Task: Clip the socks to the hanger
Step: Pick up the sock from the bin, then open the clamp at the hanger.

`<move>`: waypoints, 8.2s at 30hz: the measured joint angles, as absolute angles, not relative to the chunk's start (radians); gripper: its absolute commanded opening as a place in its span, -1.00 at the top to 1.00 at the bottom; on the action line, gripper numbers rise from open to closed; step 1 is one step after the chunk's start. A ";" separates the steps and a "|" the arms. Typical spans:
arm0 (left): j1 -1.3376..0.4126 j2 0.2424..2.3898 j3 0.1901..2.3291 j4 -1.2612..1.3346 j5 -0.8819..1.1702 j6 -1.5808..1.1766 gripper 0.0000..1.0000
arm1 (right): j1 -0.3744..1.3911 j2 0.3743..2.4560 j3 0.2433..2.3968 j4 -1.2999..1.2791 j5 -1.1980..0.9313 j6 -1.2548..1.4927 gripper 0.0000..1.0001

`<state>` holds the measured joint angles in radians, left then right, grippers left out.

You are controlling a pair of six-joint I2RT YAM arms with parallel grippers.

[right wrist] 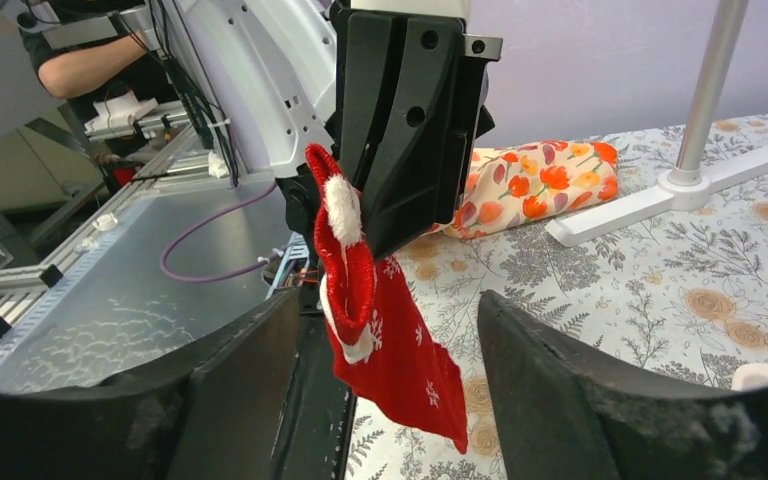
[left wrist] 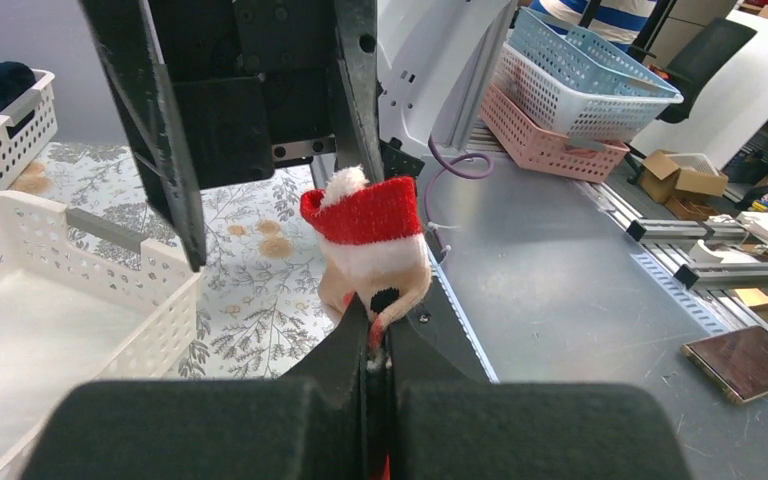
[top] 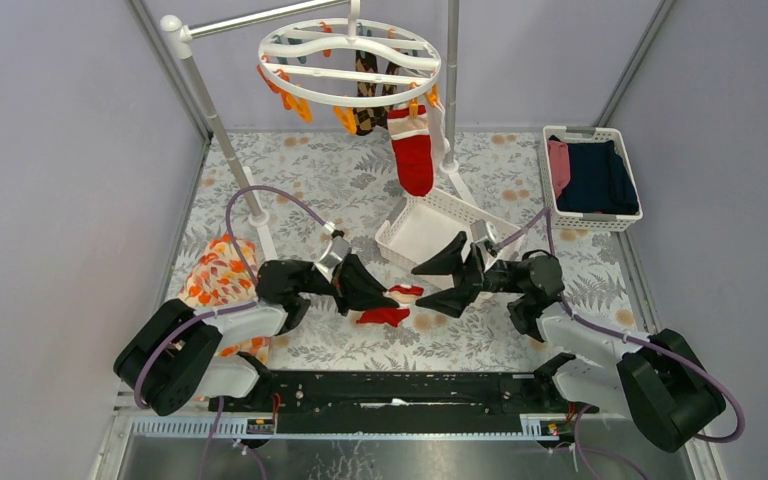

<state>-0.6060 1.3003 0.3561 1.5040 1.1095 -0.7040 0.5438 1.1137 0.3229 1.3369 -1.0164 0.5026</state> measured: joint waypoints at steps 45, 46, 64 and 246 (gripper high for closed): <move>-0.511 1.289 0.451 1.243 0.993 -0.573 -0.11 | 0.576 1.069 0.429 0.902 -1.084 0.286 1.00; -0.512 1.290 0.452 1.234 1.000 -0.572 -0.12 | 0.576 1.069 0.429 0.901 -1.084 0.284 1.00; -0.536 1.279 0.485 1.095 1.066 -0.532 1.00 | 0.576 1.061 0.438 0.823 -1.057 0.243 0.87; -0.379 0.857 0.324 0.926 -0.026 -0.231 1.00 | 1.101 2.064 2.198 0.121 1.140 -0.382 -0.35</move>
